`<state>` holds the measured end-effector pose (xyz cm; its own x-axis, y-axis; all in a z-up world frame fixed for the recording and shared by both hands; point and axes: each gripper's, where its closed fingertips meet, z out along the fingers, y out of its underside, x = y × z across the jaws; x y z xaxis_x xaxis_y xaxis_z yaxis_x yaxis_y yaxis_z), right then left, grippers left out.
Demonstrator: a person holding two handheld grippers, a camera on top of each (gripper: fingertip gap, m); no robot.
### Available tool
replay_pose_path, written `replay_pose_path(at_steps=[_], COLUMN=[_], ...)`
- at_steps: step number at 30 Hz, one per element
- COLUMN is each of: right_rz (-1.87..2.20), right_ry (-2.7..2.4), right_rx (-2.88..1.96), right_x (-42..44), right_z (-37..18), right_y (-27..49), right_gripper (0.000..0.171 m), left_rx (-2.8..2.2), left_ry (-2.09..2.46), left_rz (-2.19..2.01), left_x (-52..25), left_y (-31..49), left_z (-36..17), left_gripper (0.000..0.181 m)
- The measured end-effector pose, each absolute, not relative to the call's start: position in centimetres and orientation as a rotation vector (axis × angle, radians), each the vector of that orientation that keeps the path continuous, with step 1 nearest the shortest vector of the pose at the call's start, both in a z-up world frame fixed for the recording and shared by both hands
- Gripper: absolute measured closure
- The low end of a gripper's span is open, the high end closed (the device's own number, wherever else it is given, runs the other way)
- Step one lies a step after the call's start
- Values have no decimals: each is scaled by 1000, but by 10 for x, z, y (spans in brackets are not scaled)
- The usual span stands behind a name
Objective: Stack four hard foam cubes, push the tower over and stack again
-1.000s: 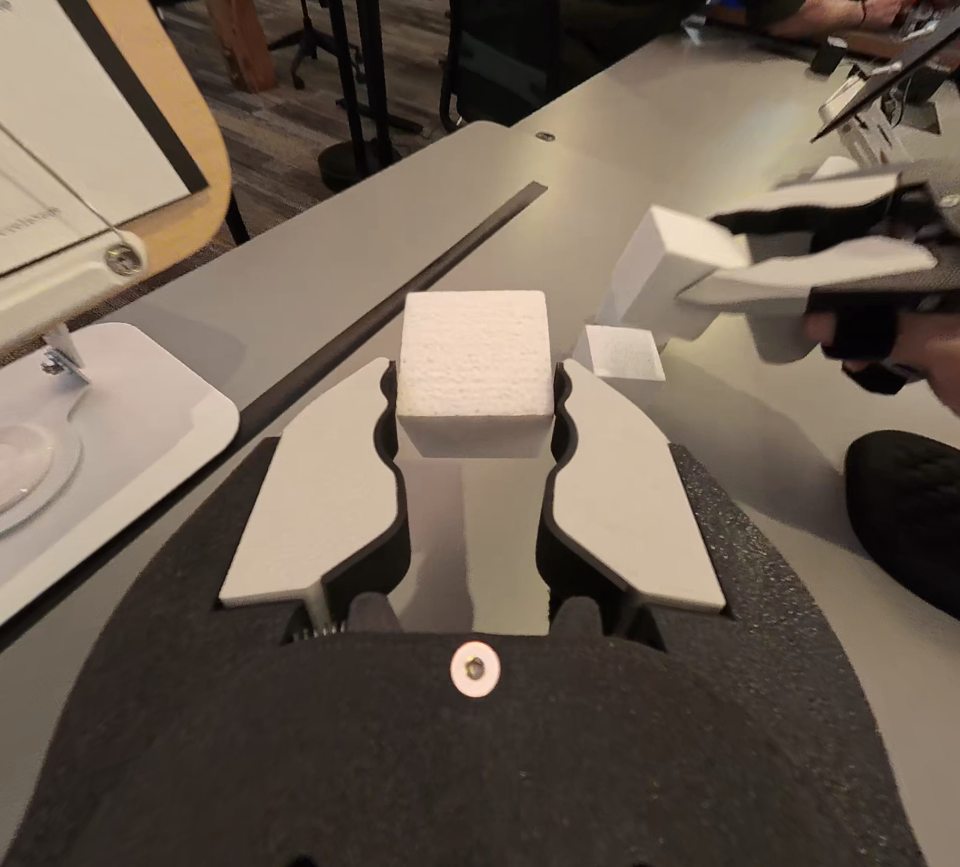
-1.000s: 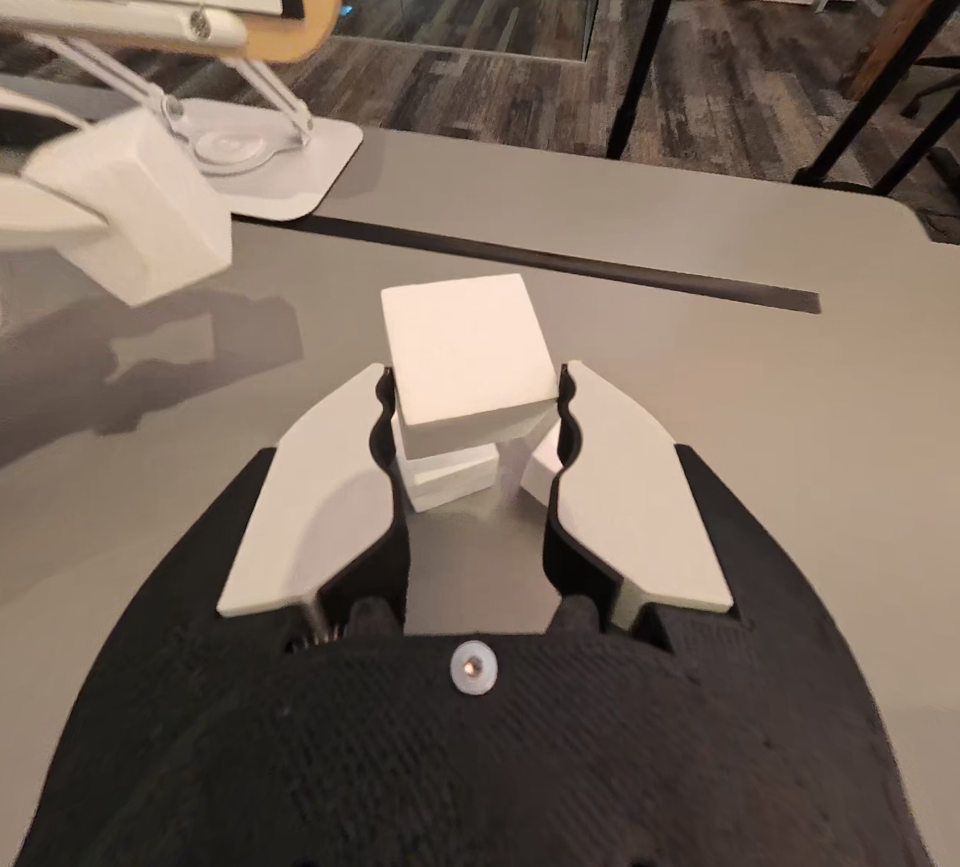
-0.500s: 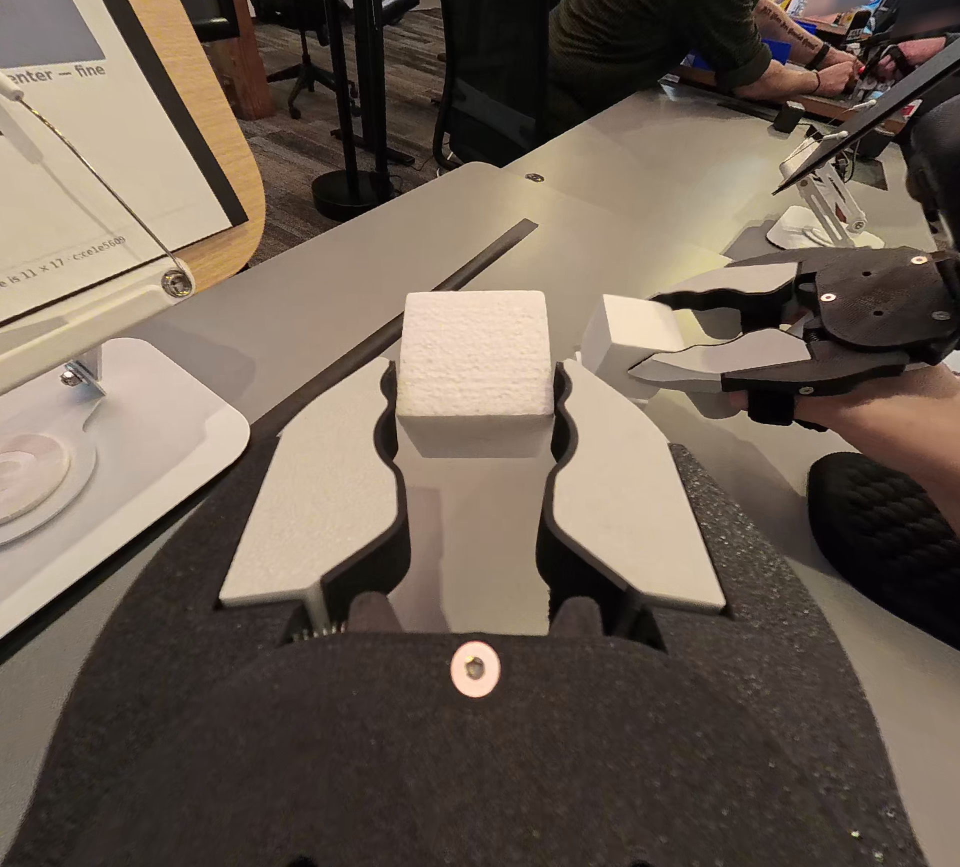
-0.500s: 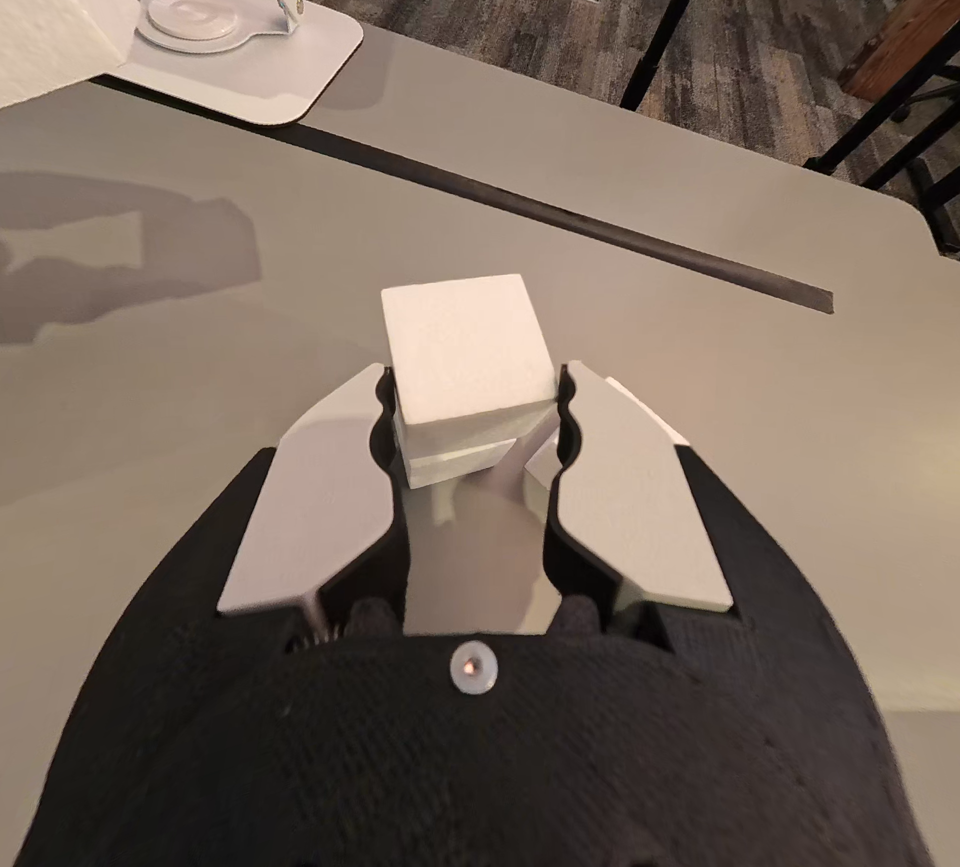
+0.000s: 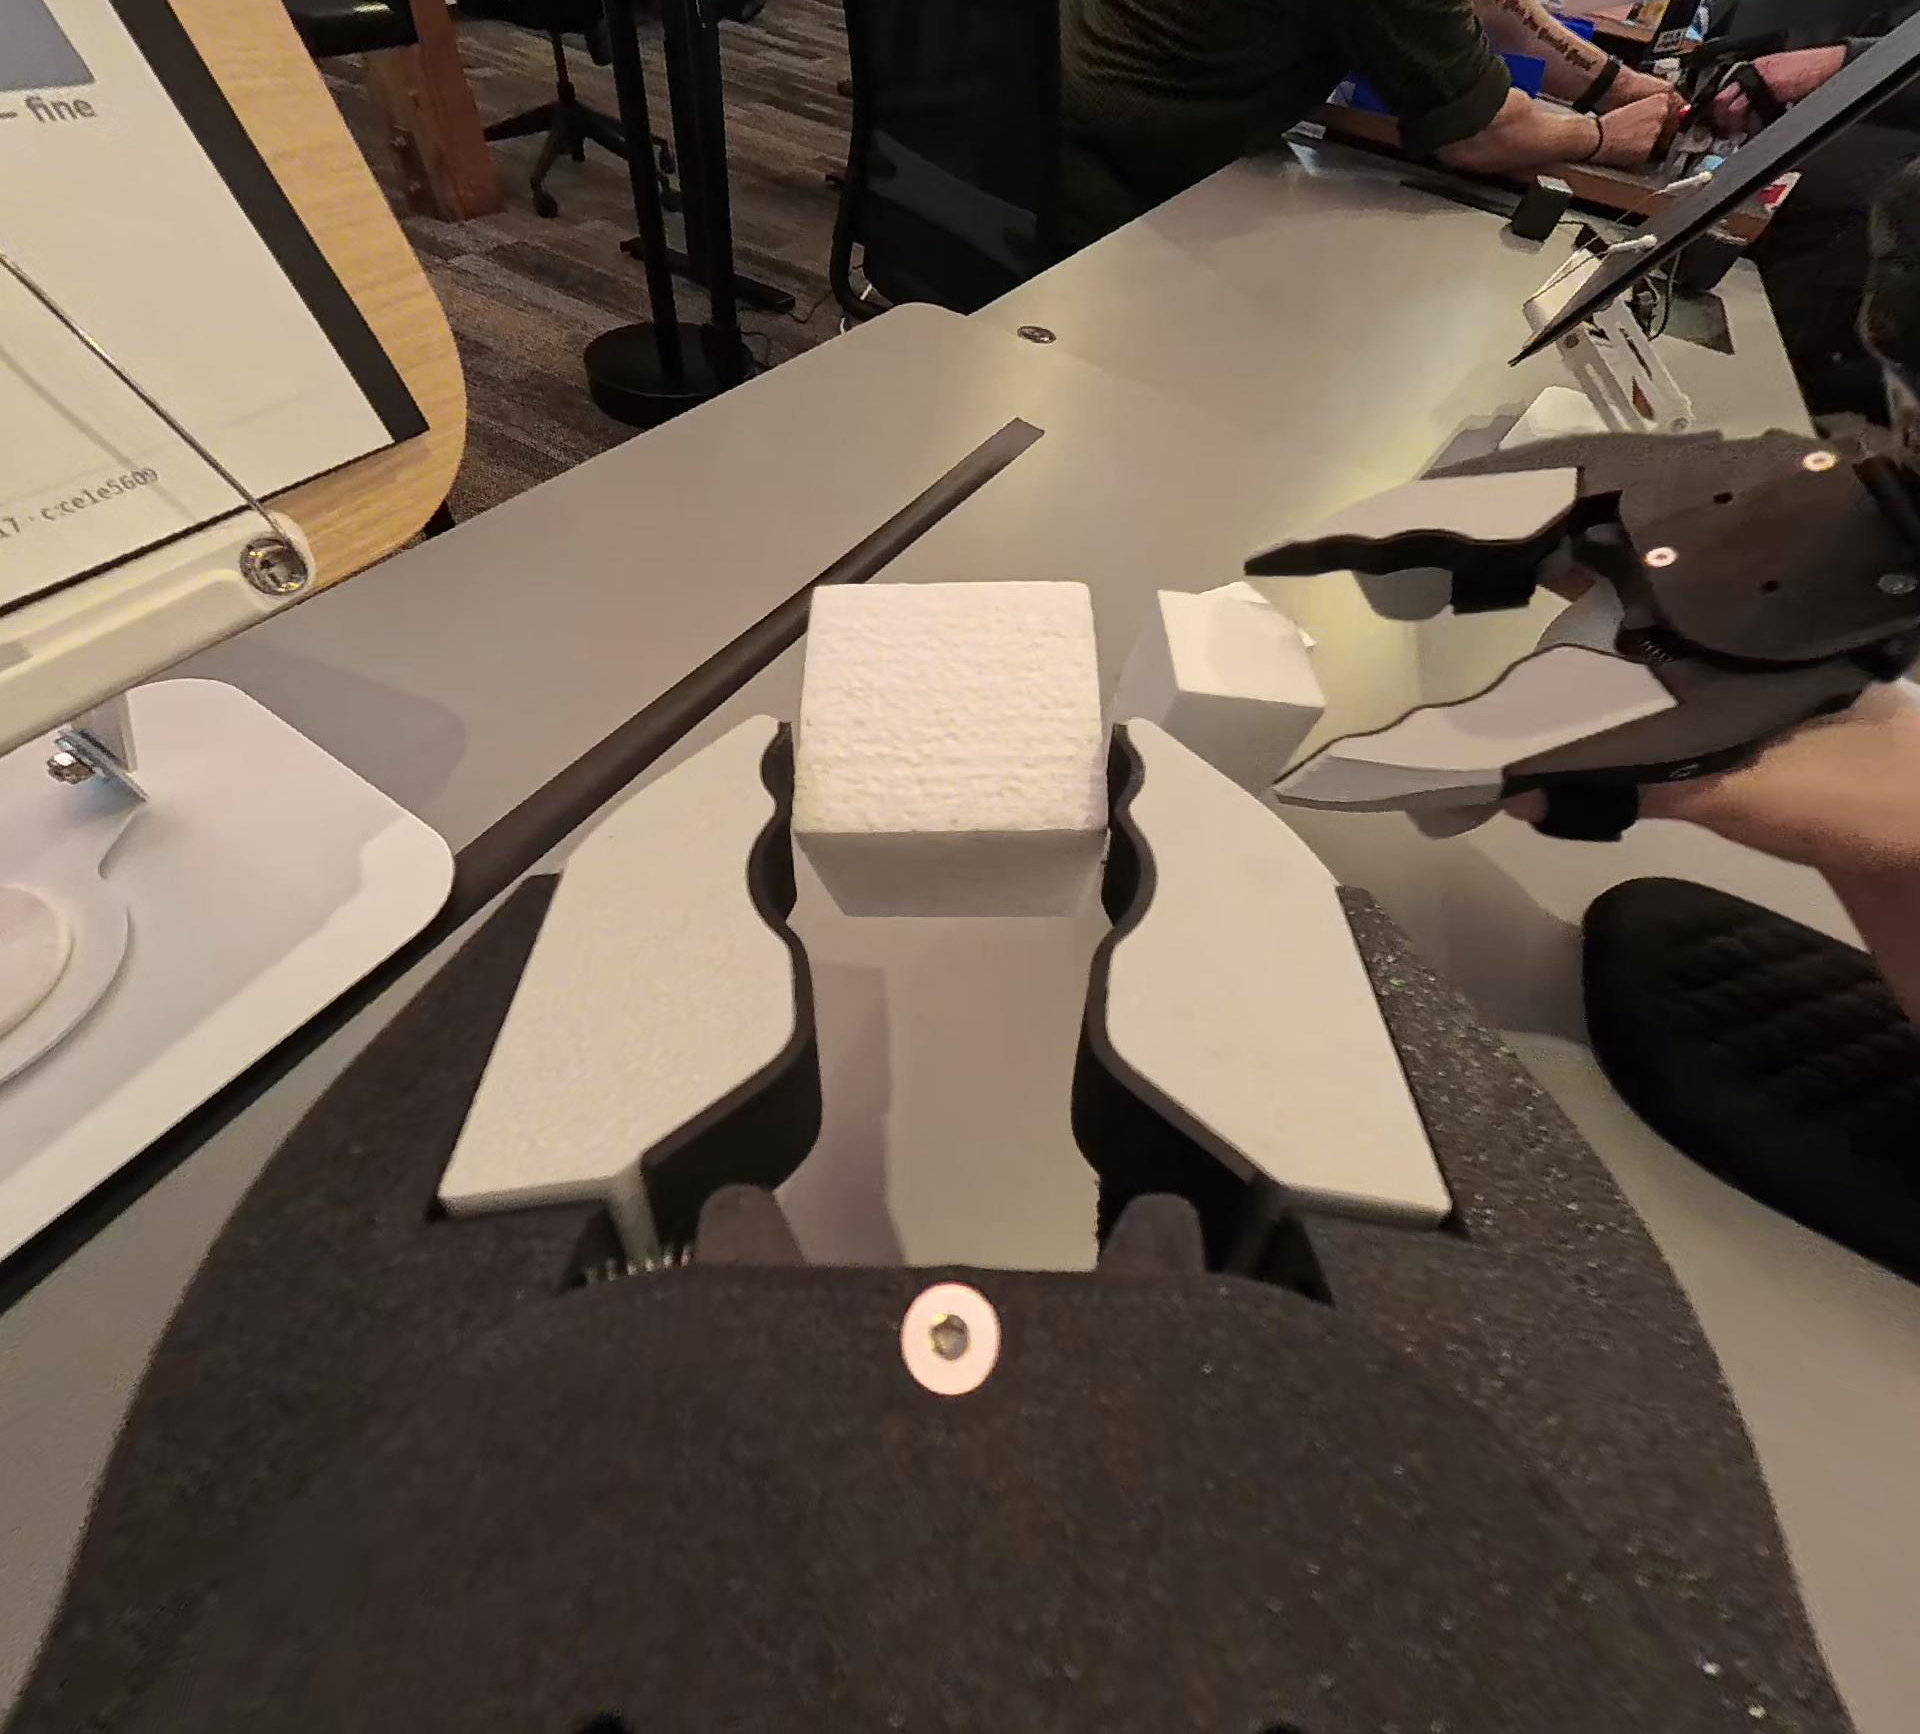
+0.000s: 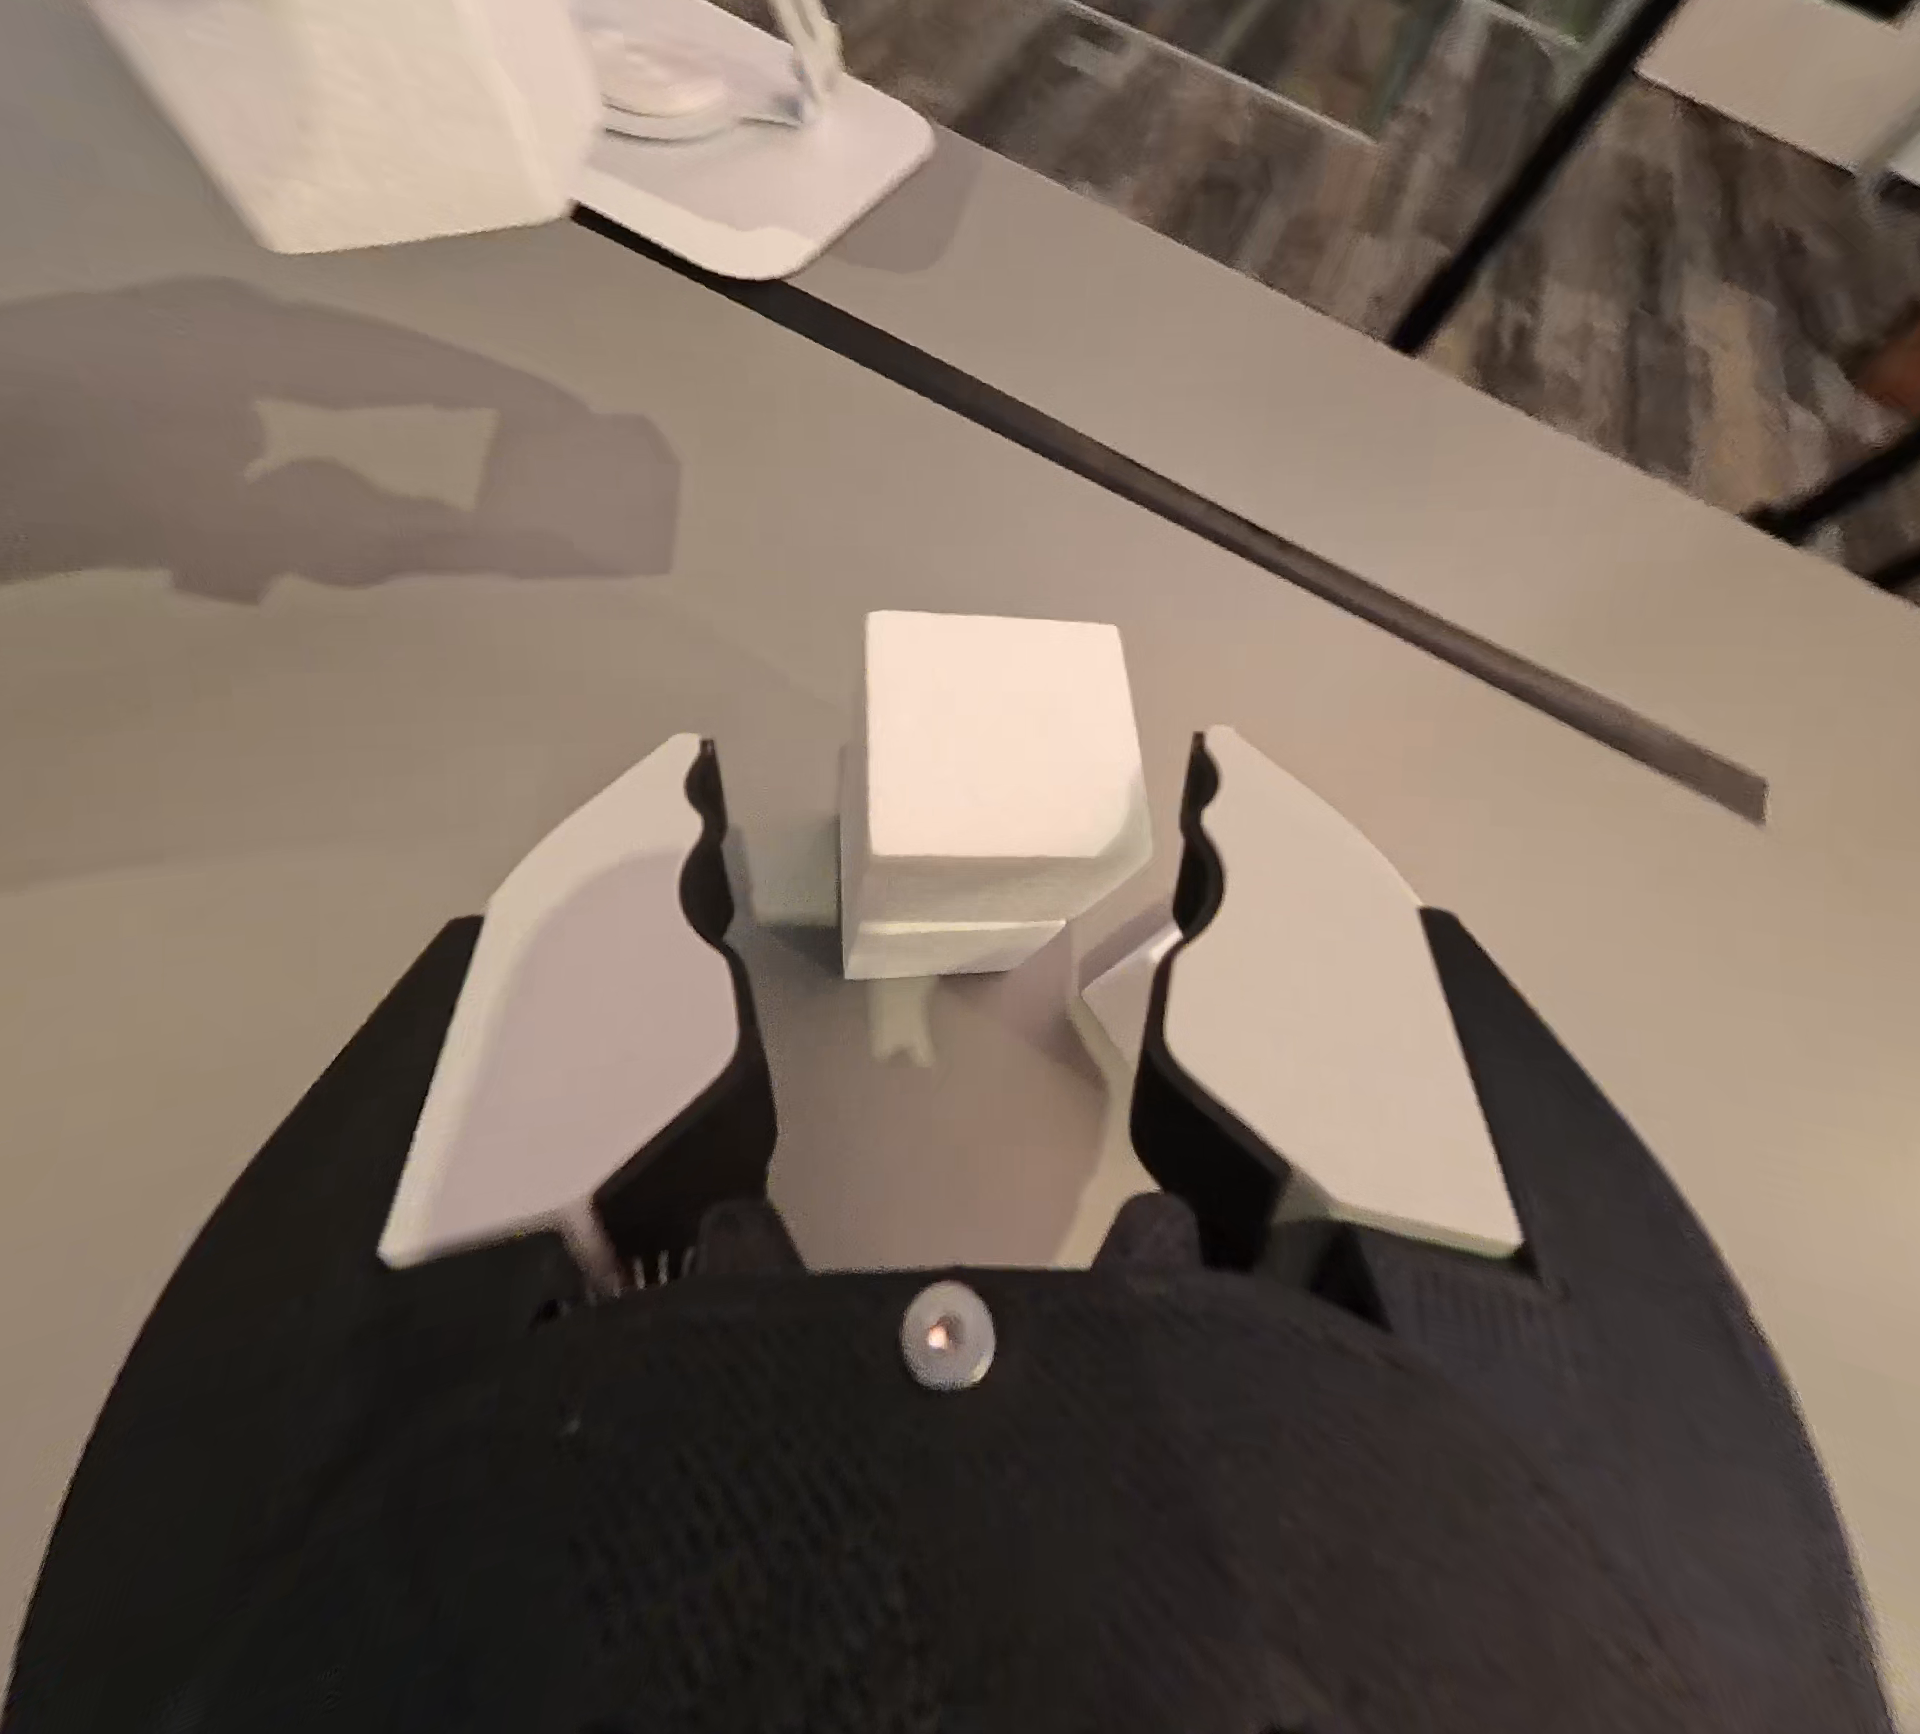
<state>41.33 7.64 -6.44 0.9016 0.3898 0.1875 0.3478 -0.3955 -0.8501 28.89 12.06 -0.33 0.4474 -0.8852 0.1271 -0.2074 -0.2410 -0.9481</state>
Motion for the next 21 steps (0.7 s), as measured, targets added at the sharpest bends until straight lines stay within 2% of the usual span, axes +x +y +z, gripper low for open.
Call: replay_pose_path(at_steps=[4, 9, 15, 21], right_rz=[114, 282, 86, 135], right_ry=[-638, -356, -162, -92], right_rx=[-1776, -1465, -1401, -1511], right_x=[429, 493, 548, 557], right_z=[-31, -2, 2, -26], right_y=[65, 56, 55, 68], right_gripper=[84, 87, 89, 87], left_rx=[-1708, -1681, -1709, -1710], left_ry=[957, 1033, 1067, 1175], left_rz=[-912, -952, -939, -732], left_x=[296, 320, 359, 402], left_y=[111, 81, 63, 64], left_z=[2, 8, 11, 4], left_gripper=[124, 124, 124, 124])
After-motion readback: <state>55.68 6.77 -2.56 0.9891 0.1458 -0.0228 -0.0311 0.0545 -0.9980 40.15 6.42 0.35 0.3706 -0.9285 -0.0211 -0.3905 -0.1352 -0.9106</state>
